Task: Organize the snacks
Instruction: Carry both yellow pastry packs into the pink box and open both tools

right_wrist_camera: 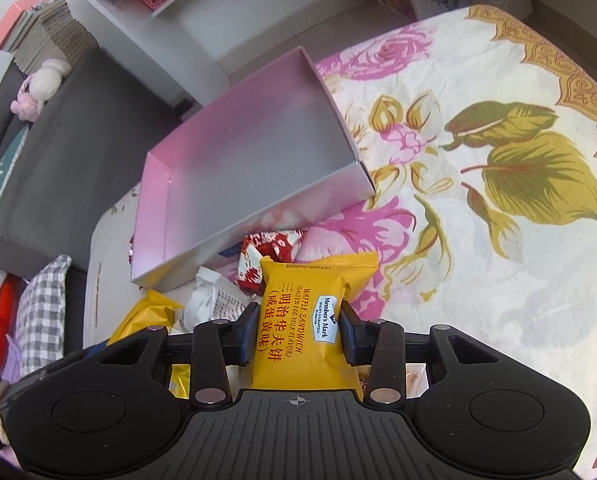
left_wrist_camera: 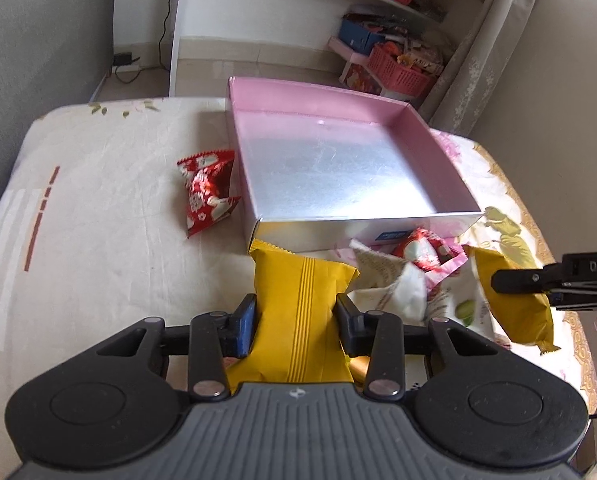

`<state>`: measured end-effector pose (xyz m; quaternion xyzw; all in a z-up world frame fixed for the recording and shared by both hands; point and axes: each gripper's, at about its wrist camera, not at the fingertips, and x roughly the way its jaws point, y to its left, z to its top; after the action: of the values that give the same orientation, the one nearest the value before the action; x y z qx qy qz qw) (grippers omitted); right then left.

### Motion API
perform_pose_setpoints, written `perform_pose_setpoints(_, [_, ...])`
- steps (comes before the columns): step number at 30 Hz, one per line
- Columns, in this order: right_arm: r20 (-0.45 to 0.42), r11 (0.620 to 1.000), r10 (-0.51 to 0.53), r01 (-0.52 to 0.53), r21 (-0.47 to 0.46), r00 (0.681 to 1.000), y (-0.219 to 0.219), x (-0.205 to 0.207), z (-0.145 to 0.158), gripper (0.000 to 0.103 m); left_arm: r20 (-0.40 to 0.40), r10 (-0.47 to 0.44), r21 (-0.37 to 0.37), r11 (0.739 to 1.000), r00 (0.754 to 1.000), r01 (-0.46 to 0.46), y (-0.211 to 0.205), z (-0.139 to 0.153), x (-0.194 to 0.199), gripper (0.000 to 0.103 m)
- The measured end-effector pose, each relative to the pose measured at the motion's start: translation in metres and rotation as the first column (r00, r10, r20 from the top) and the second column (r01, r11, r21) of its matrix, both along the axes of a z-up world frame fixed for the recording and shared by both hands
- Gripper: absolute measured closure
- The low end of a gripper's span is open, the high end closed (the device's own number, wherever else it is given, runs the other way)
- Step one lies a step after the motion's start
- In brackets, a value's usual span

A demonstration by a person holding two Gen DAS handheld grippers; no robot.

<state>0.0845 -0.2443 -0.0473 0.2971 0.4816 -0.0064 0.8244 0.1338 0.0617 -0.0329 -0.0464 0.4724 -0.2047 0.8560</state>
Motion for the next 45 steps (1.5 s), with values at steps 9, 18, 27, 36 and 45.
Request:
perform_pose_setpoints(9, [0.102, 0.996, -0.045, 0.037, 0.080, 0.994, -0.011, 0.005, 0.021, 0.064, 0.090, 0.075, -0.077, 0.995, 0.993, -0.068, 0.001, 0.027, -0.001, 0.066])
perform_pose_setpoints(18, [0.224, 0.991, -0.088, 0.062, 0.118, 0.971, -0.010, 0.030, 0.027, 0.064, 0.206, 0.142, -0.060, 0.989, 0.968, -0.132, -0.019, 0.026, 0.019, 0.067])
perform_pose_setpoints(27, [0.302, 0.999, -0.048, 0.044, 0.020, 0.952, -0.008, 0.071, 0.022, 0.064, 0.299, 0.159, -0.012, 0.987, 0.941, -0.163, -0.043, 0.010, 0.047, 0.067])
perform_pose_setpoints(36, [0.296, 0.998, 0.014, 0.006, -0.065, 0.955, -0.007, 0.098, -0.003, 0.064, 0.295, 0.144, 0.008, 0.988, 0.945, -0.153, -0.055, -0.012, 0.066, 0.066])
perform_pose_setpoints(45, [0.286, 0.993, 0.046, -0.012, -0.120, 0.957, 0.001, 0.103, -0.013, 0.061, 0.299, 0.112, 0.036, 0.991, 0.948, -0.129, -0.059, -0.018, 0.064, 0.064])
